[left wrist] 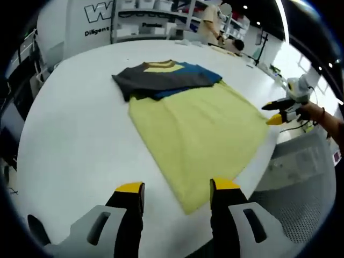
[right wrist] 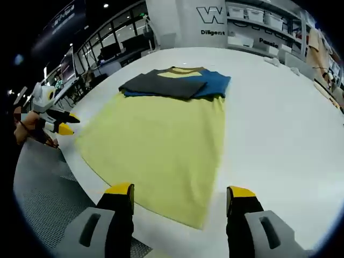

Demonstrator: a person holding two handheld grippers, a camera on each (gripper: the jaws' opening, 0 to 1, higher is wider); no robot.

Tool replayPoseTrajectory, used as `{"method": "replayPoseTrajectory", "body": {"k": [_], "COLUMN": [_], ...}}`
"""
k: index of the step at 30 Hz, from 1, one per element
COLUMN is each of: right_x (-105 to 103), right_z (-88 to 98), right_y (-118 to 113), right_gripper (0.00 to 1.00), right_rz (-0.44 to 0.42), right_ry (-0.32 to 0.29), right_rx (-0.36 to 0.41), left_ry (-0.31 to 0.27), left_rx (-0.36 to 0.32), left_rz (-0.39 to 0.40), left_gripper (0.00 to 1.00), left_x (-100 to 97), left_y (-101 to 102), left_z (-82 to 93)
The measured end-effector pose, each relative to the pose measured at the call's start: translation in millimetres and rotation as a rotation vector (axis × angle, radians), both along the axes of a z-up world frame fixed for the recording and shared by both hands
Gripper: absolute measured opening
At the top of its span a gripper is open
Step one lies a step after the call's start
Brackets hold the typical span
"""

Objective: Fold the garment on the visible template until the final outline fits inside the template.

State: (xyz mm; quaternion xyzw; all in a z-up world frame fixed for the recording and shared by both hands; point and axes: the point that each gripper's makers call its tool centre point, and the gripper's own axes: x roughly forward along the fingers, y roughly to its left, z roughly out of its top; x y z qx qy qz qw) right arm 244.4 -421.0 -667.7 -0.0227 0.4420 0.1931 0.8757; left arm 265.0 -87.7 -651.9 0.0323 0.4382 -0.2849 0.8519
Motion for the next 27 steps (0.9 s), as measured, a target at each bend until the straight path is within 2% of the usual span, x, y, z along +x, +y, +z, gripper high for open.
{"method": "replayPoseTrajectory", "body": {"k": [4, 11, 20, 24, 27], "right_x": [-2, -9, -11, -14, -15], "right_z": [-2.5, -6.4, -8.5, -7.3, -6.5], "right_y": [-6, -11, -17, -20, -18], "right_gripper": [0.52, 0.46, 0.3, 0.24, 0.21], "right_rz": [-0.021, -0.036, -0.077, -0.085, -0.089], "right_ry": [0.002, 0.012, 0.017, 0.014, 0.015], "right_rx": [-0.022, -0.034, -0.033, -0.049, -0.042], "left_ry": [0.02, 0.081, 0.086, 0.086, 0.092], "left_rx": [-0.005, 0.008, 0.046, 0.068, 0.058], "left_rz": [0.019, 0.063, 0.08, 0.089, 0.096], "left_gripper": [0.38, 0.33, 0.22, 0.23, 0.21], "left_x": [-5.8, -19.4, -20.5, -20.4, -22.1], "left_y": [-2, 0, 2, 7, 7], "left_z": [-1.3, -13.5, -17.4, -21.6, -22.3]}}
